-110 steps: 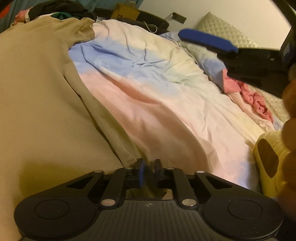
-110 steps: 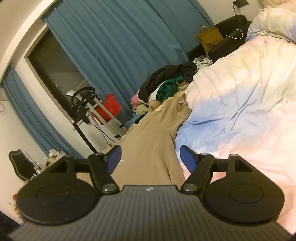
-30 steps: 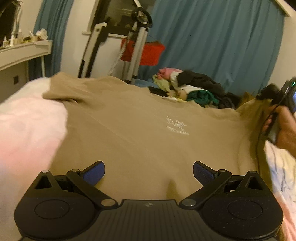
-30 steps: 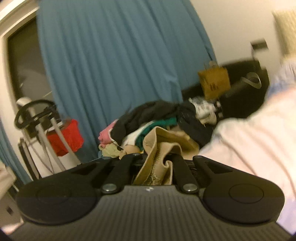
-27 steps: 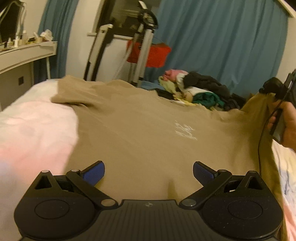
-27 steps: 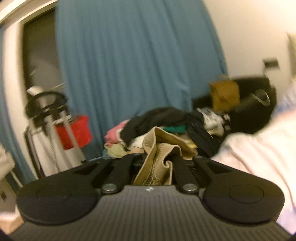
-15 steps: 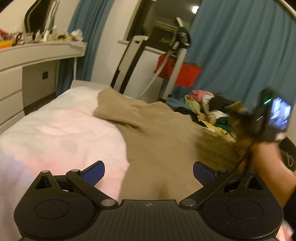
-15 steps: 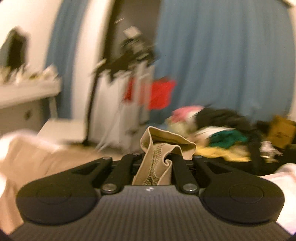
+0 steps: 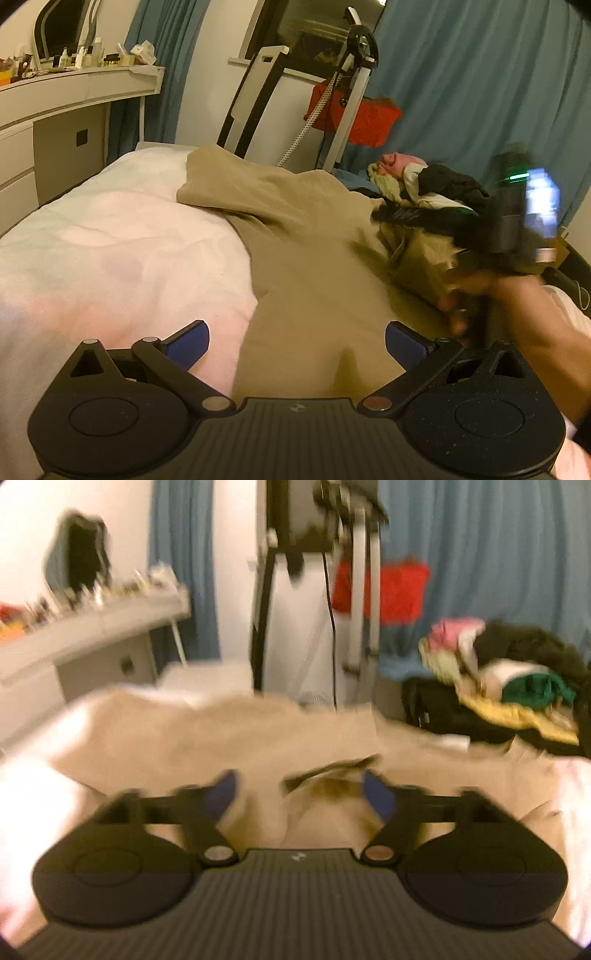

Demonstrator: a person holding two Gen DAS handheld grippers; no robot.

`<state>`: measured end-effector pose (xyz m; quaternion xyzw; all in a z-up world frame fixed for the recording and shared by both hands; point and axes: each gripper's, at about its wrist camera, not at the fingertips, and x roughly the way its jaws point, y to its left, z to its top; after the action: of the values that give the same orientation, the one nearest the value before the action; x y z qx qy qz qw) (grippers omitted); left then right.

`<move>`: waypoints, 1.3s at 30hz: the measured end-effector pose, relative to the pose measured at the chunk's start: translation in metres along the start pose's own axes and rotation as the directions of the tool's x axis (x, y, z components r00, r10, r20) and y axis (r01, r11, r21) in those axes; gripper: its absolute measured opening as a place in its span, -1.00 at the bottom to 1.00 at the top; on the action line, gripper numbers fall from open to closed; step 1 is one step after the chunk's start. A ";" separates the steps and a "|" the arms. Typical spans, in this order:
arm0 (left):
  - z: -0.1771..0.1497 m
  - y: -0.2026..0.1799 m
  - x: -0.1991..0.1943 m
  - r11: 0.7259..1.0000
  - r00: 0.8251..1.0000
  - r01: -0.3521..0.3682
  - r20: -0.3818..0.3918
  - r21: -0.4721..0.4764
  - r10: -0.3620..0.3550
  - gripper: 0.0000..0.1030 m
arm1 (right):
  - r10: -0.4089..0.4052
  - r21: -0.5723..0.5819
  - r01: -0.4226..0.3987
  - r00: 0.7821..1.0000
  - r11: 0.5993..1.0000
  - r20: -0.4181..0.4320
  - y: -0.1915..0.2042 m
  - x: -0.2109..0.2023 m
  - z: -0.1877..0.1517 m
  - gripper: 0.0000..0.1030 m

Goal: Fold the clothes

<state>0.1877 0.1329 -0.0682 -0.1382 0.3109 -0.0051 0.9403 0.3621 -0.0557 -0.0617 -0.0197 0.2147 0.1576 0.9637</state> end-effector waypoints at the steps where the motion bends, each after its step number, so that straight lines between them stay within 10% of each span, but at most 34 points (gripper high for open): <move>1: -0.001 -0.002 -0.003 1.000 1.000 0.002 0.003 0.004 -0.002 0.99 | 0.005 0.018 -0.006 0.999 1.000 0.031 -0.001 -0.021 0.003 0.65; 14: -0.034 -0.050 -0.079 0.969 0.976 0.216 -0.019 0.118 -0.216 0.98 | -0.159 0.255 0.116 0.975 0.960 0.156 -0.025 -0.313 -0.053 0.65; 23: -0.081 -0.101 -0.055 0.860 0.824 0.507 -0.262 -0.053 -0.502 0.89 | -0.119 0.608 0.025 0.986 0.793 0.114 -0.088 -0.369 -0.124 0.66; 28: -0.070 -0.108 -0.001 0.861 0.826 0.484 -0.244 -0.156 -0.508 0.89 | -0.051 0.692 -0.016 0.996 0.722 0.077 -0.107 -0.352 -0.146 0.66; 32: -0.056 -0.106 0.054 0.874 0.859 0.420 -0.203 -0.245 -0.470 0.90 | -0.021 0.709 -0.016 0.999 0.705 0.044 -0.112 -0.337 -0.157 0.66; 39: -0.043 -0.144 0.102 0.880 0.860 0.450 -0.193 -0.154 -0.473 0.95 | 0.020 0.729 -0.040 0.999 0.684 0.036 -0.124 -0.313 -0.163 0.66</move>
<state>0.2559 -0.0267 -0.1235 -0.2555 0.3727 -0.2298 0.8620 0.0663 -0.2834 -0.0816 0.3704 0.2479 0.0752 0.8920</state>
